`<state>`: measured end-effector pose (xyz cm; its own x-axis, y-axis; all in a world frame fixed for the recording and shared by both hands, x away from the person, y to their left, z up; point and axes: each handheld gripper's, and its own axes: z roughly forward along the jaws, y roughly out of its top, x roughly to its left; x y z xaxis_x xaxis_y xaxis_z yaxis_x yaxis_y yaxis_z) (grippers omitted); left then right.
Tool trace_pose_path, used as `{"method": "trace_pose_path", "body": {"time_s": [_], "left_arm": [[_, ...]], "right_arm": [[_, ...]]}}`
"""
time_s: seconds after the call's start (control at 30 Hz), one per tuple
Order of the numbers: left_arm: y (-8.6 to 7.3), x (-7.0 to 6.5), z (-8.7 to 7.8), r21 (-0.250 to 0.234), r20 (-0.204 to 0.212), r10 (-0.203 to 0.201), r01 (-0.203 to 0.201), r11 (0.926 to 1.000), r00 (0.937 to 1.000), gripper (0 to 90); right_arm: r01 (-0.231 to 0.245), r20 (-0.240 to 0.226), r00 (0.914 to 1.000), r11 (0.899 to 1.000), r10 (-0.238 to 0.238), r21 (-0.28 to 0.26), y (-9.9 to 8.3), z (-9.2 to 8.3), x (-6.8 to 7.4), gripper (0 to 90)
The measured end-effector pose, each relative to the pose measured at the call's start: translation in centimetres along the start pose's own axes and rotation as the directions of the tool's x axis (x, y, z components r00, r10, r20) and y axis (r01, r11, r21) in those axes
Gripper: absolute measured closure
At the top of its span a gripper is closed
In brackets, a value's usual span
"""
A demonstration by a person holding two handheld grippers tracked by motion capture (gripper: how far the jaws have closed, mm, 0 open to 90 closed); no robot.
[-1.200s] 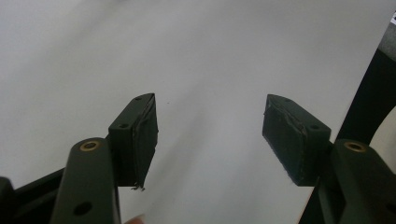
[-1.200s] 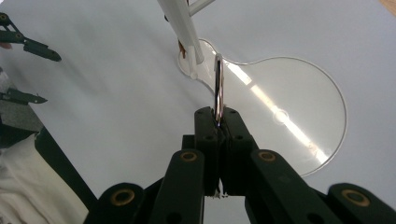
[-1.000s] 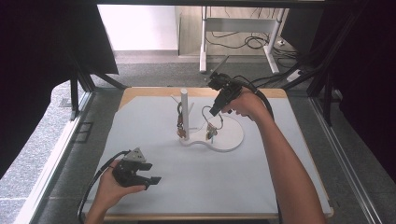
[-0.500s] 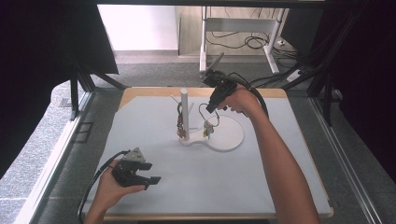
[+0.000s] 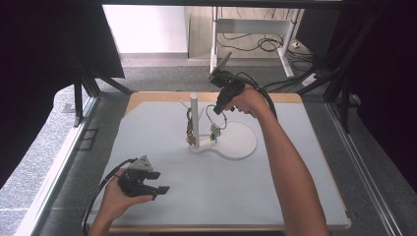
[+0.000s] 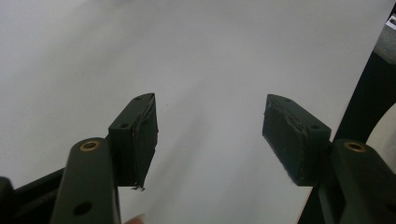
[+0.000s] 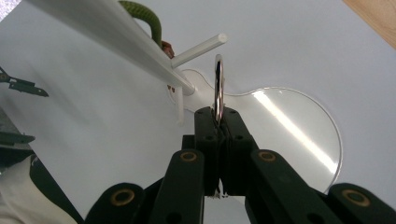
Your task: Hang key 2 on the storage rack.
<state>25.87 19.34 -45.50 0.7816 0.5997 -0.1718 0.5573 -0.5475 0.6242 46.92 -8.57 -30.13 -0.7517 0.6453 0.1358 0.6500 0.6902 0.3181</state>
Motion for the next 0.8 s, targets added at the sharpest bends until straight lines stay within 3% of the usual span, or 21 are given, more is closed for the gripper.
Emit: {"method": "trace_pose_path", "body": {"time_s": [0.4, 0.8], "left_arm": [[0.0, 0.1, 0.0, 0.000, 0.000, 0.005, -0.005, 1.0000, 1.0000, 36.4], [0.0, 0.1, 0.1, 0.007, 0.002, 0.008, -0.008, 0.9999, 1.0000, 36.4]], "right_arm": [[-0.027, 0.014, 0.9995, 0.999, 0.027, -0.019, 1.0, 1.3, -1.3, 87.1], [-0.013, -0.022, 0.9997, 0.999, 0.013, -0.034, 1.4, 1.9, -0.4, 87.1]]}}
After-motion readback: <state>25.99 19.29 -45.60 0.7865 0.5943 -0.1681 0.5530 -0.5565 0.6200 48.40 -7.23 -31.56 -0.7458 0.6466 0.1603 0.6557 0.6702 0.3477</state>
